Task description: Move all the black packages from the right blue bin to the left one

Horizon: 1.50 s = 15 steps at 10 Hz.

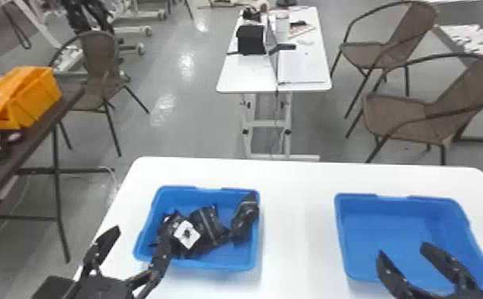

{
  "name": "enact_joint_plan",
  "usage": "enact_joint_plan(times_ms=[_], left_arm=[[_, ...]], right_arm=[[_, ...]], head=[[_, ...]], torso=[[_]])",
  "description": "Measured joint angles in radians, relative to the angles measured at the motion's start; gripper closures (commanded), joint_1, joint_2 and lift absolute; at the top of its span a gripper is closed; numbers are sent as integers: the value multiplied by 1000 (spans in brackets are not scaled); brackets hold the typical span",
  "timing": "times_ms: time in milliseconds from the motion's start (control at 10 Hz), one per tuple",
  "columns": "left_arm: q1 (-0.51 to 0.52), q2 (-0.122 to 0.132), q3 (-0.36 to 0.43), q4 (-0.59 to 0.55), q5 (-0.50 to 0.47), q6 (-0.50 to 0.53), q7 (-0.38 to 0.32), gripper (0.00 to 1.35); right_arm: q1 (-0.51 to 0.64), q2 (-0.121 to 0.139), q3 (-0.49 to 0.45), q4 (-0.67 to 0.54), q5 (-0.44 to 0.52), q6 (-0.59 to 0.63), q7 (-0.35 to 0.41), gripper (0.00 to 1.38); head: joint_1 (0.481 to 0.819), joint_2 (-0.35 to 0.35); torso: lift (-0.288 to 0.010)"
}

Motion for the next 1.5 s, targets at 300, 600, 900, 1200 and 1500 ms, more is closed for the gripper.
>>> enact_joint_plan(times_ms=[300, 600, 900, 1200, 1500], left_arm=[[17, 0, -43, -11, 6, -8, 61, 219], [30, 0, -109, -13, 59, -7, 184, 219], [41, 10, -156, -13, 95, -21, 255, 219], [42, 4, -154, -13, 98, -24, 255, 219], [37, 3, -154, -13, 98, -22, 255, 219]], right_arm=[[27, 52, -40, 16, 52, -60, 21, 291], [27, 53, -43, 13, 65, -60, 21, 291], [30, 53, -43, 0, 78, -47, 11, 291], [36, 53, -43, -7, 85, -44, 4, 291], [35, 53, -43, -8, 85, -44, 3, 291]], head=[[695, 104], [695, 90], [695, 75], [695, 74], [695, 73]], torso=[[0], [0], [0], [0], [0]])
